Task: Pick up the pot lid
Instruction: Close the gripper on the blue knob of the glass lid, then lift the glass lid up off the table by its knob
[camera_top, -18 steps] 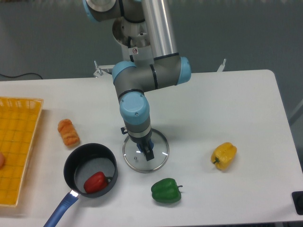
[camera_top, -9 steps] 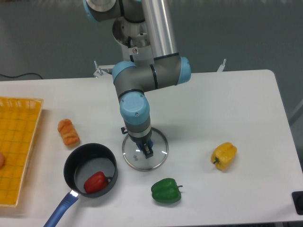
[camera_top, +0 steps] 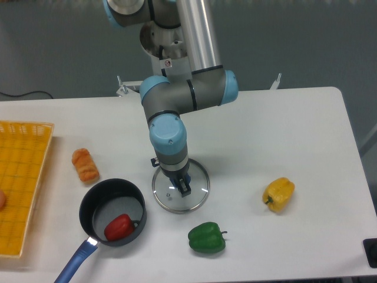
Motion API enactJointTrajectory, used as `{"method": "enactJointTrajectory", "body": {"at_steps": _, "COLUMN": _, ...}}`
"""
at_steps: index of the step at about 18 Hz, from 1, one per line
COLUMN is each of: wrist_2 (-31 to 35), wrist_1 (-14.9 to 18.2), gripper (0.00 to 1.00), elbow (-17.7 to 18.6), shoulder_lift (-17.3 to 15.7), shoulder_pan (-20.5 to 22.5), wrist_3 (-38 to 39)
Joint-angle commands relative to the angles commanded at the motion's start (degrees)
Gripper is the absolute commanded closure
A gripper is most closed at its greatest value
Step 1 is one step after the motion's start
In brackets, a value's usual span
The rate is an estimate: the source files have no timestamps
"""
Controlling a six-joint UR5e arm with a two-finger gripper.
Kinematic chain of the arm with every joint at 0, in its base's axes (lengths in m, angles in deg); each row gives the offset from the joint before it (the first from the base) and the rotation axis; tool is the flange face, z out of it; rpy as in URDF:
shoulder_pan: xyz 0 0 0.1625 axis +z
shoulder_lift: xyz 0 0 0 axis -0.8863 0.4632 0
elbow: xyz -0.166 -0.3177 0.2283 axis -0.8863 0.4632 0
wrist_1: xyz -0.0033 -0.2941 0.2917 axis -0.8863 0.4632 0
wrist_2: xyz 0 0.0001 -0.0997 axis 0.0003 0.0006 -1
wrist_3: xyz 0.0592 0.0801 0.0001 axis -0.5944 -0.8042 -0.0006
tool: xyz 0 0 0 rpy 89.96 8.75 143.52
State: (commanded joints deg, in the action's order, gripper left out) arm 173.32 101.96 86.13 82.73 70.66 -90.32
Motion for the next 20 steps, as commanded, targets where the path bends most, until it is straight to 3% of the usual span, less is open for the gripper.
{"method": "enactJointTrajectory", "body": {"at_steps": 12, "wrist_2": 0.26, "wrist_1": 1.23, "gripper": 0.37, "elbow": -0.7, "shoulder_lift": -3.78, "shoulder_pan": 0.09, "wrist_3": -0.09}}
{"method": "enactJointTrajectory", "body": {"at_steps": 20, "wrist_2": 0.26, "wrist_1": 11.94, "gripper": 0.38, "elbow": -4.3, "shoulder_lift": -7.38, "shoulder_pan": 0.7, "wrist_3": -0.09}}
